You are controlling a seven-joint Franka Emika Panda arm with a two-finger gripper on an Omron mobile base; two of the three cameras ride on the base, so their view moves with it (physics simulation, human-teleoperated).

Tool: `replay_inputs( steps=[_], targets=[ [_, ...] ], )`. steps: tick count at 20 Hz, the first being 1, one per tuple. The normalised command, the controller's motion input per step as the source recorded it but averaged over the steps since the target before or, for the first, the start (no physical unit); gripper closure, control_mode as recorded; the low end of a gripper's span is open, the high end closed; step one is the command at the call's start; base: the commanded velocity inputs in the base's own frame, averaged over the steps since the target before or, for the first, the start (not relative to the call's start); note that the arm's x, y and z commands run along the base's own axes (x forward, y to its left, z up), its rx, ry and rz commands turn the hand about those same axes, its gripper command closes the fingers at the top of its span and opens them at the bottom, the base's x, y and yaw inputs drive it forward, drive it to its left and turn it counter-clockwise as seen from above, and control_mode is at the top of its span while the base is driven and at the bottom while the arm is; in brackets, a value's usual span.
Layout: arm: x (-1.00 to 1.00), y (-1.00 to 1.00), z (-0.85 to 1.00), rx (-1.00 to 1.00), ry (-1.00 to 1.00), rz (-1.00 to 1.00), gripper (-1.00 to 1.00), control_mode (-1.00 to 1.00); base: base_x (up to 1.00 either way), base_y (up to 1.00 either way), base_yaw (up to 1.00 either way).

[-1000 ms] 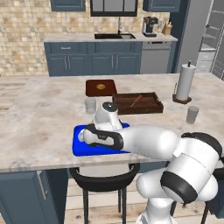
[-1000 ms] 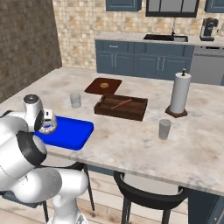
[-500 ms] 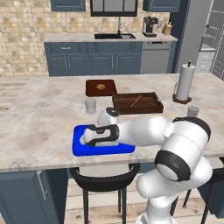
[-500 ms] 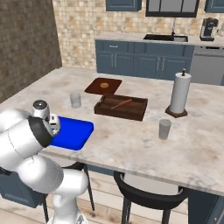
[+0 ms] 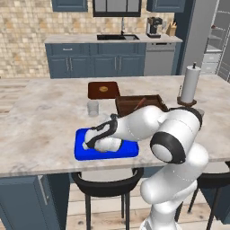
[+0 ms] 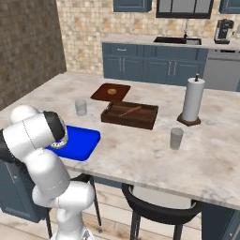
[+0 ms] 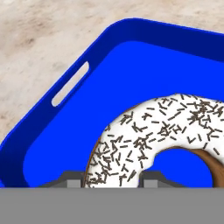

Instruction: Take the donut and cake from the fridge and place them on the empty tray on the dining counter.

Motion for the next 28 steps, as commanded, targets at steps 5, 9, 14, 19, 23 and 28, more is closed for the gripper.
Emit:
replay_inputs(
  steps=[5,9,14,19,23,28],
  targets=[
    [0.29,0.13,-0.28,0.02,0.00,0.00,1.00,-1.00,0.00,0.00,0.00],
    [0.34,0.37,-0.20,0.00,0.00,0.00,1.00,-1.00,0.00,0.00,0.00],
    [0.29,0.31,-0.08,0.00,0.06,0.00,-1.00,-1.00,0.00,0.00,0.00],
    [0.02,0.07,0.45,0.00,0.05,-0.05,-1.00,-1.00,0.00,0.00,0.00],
    [0.00,0.14,0.77,0.00,0.07,-0.07,-1.00,-1.00,0.00,0.00,0.00],
    [-0.16,-0.07,0.89,0.00,0.07,-0.16,-1.00,-1.00,0.00,0.00,0.00]
  ],
)
